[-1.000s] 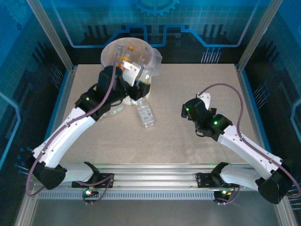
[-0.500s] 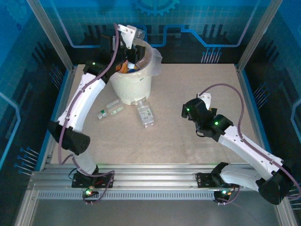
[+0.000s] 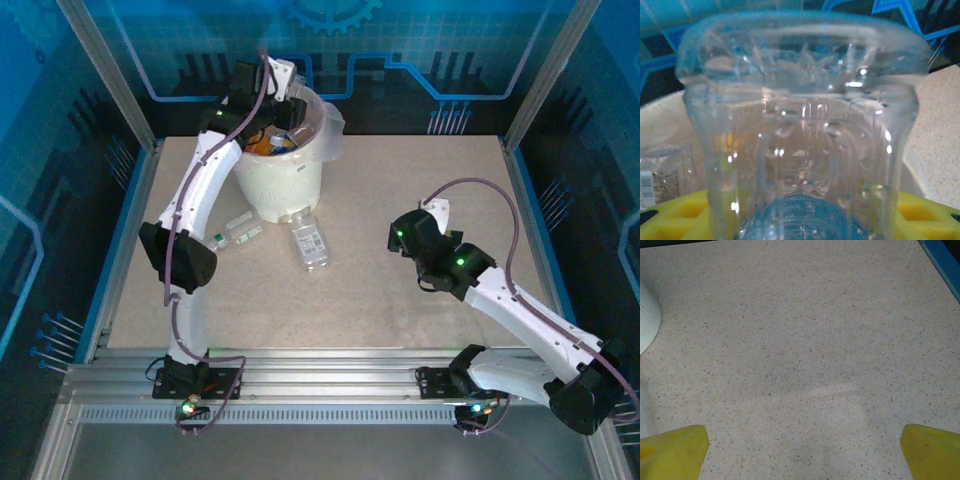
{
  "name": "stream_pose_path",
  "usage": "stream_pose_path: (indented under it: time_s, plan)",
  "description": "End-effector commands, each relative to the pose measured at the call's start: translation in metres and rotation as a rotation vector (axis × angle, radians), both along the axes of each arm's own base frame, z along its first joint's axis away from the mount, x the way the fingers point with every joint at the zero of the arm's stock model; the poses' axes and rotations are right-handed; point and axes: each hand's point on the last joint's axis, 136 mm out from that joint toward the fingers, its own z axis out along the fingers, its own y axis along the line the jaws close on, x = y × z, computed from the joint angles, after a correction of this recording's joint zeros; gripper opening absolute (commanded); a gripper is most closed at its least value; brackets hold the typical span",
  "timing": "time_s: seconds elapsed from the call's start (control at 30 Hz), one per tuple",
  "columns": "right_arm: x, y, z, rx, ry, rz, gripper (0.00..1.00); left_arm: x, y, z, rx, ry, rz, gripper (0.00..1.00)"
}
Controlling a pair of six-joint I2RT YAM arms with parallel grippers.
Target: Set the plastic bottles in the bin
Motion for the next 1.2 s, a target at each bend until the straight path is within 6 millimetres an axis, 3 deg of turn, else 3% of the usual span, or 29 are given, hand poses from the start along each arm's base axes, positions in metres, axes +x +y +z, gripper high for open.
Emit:
stream_pose_path:
  time_s: [0.0, 0.23, 0.47, 0.63, 0.97, 1.17]
  plan:
    - [0.003, -0.008, 0.011, -0.001, -0.024, -0.040, 1.00, -0.004, 0.004, 0.002, 0.002, 0.025, 0.002, 0.52]
    - [0.003, -0.007, 0.010, 0.003, -0.019, -0.040, 1.00, 0.000, 0.000, -0.015, 0.005, 0.065, -0.009, 0.57]
    - [0.001, -0.009, 0.010, 0.004, -0.021, -0.042, 1.00, 0.004, -0.001, -0.019, 0.002, 0.073, -0.007, 0.73]
    - [0.000, -0.010, 0.010, 0.001, -0.022, -0.044, 1.00, 0.005, -0.002, -0.005, -0.010, 0.037, -0.009, 0.84]
    - [-0.001, -0.011, 0.009, 0.000, -0.021, -0.043, 1.00, -0.002, 0.005, 0.036, -0.002, -0.064, 0.003, 0.91]
    - [-0.001, -0.012, 0.010, 0.002, -0.025, -0.048, 1.00, -0.016, 0.014, 0.064, 0.018, -0.127, 0.017, 0.98]
